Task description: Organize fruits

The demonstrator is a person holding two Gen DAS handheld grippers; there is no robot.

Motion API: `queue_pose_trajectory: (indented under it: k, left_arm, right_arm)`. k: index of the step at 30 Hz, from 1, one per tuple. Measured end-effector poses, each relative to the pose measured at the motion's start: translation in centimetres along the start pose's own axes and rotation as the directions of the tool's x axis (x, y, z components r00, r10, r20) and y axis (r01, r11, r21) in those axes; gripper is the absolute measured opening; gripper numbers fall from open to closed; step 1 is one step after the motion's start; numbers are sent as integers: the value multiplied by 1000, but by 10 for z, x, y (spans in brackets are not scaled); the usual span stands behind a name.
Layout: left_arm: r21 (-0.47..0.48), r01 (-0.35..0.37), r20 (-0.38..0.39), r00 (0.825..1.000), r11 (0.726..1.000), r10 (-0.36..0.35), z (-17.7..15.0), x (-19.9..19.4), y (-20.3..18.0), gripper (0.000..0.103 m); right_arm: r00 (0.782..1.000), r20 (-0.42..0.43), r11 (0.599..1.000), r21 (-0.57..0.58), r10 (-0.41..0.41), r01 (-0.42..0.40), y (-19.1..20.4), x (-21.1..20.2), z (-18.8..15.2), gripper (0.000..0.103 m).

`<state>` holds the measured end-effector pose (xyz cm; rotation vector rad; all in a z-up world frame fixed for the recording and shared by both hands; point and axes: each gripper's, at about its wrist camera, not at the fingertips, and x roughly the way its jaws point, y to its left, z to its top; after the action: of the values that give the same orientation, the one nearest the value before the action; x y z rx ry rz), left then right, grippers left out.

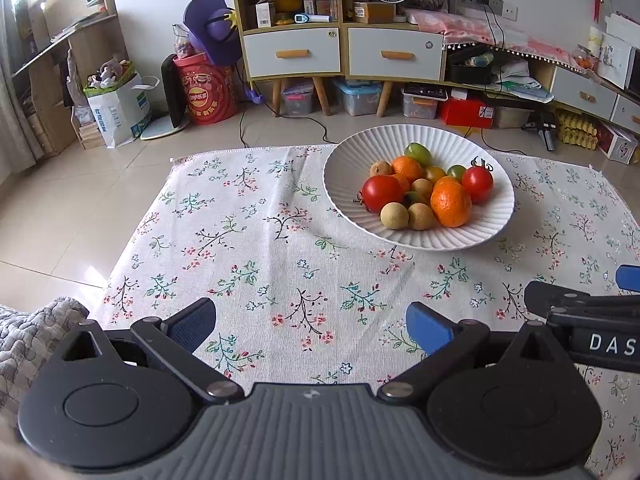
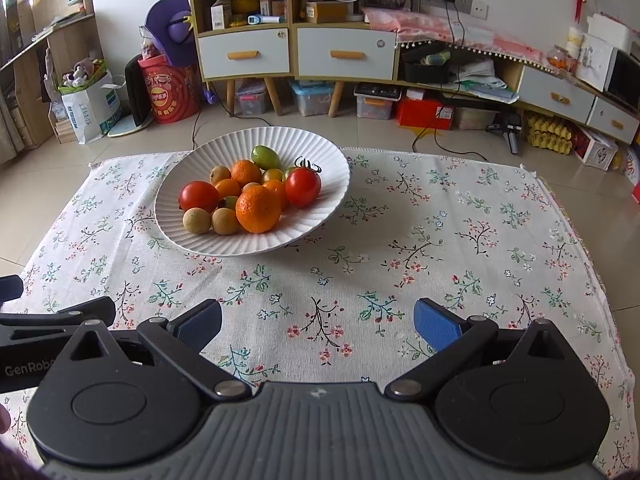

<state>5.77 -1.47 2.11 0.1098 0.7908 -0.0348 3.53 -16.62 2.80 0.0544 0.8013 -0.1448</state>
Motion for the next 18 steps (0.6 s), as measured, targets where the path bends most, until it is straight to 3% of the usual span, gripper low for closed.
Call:
queue_pose_trajectory:
  k: [18]
  left_arm:
    - [4, -12, 2, 1000, 1000, 12, 1, -2, -1, 97]
  right_arm:
    - [1000, -1, 1000, -1, 1, -1, 0, 1, 0, 102]
